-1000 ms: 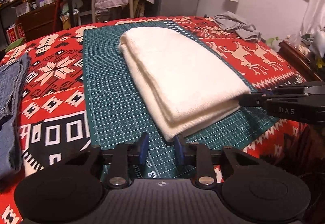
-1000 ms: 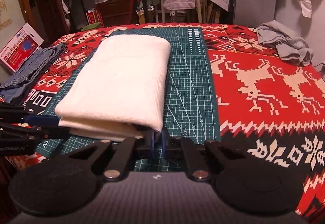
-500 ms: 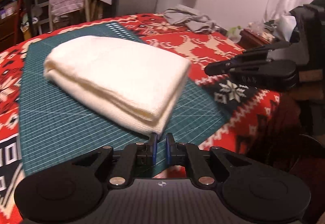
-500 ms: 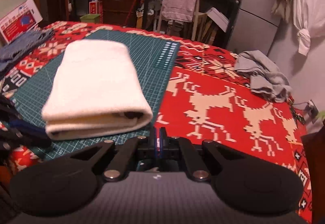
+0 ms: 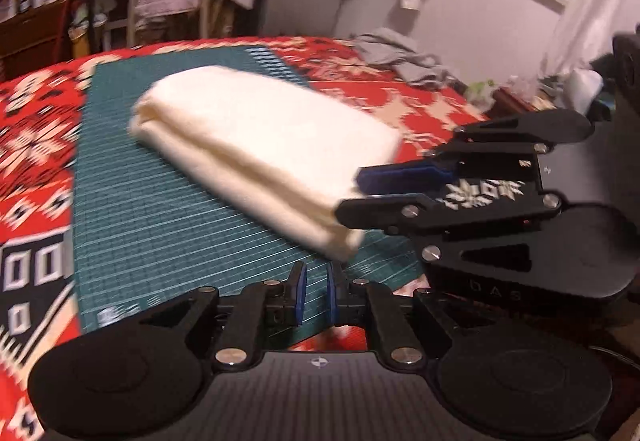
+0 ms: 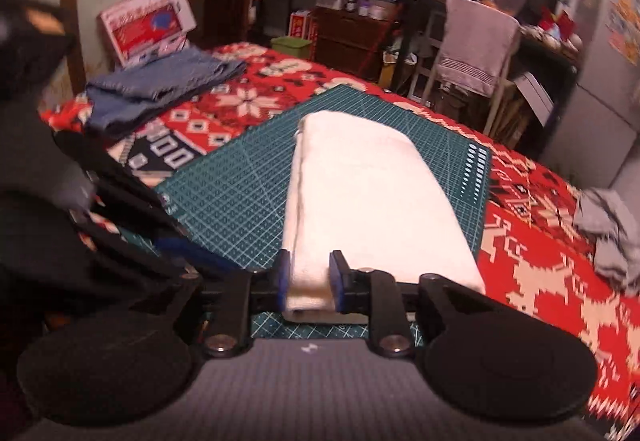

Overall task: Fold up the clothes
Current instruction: 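Close both grippers on the edge of the folded cream vest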

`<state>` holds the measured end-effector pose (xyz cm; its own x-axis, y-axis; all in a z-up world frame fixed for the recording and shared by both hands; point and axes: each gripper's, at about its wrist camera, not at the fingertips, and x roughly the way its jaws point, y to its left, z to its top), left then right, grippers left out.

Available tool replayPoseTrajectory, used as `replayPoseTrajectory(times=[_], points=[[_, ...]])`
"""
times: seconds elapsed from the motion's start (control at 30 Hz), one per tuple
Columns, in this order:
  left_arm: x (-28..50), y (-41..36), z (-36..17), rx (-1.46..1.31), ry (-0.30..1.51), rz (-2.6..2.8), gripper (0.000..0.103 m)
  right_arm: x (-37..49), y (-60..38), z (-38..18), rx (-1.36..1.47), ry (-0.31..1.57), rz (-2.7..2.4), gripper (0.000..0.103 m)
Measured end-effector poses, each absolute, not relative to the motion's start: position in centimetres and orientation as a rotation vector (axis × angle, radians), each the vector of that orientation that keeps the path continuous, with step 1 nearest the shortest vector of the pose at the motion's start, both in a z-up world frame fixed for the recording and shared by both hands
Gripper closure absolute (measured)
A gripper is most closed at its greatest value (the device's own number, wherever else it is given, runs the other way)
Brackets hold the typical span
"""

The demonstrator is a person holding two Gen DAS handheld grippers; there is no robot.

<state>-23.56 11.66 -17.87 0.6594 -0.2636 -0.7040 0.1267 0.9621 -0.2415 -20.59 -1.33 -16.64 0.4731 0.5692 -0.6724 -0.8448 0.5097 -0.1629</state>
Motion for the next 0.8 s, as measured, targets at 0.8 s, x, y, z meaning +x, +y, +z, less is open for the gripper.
replayPoseTrajectory(times=[0.8], points=[[-19.5,20.1,-18.6,-0.696,0.712,-0.12,0.076,-22.7,-1.1,-18.1,-0.603,0.61,0.938,0.096]])
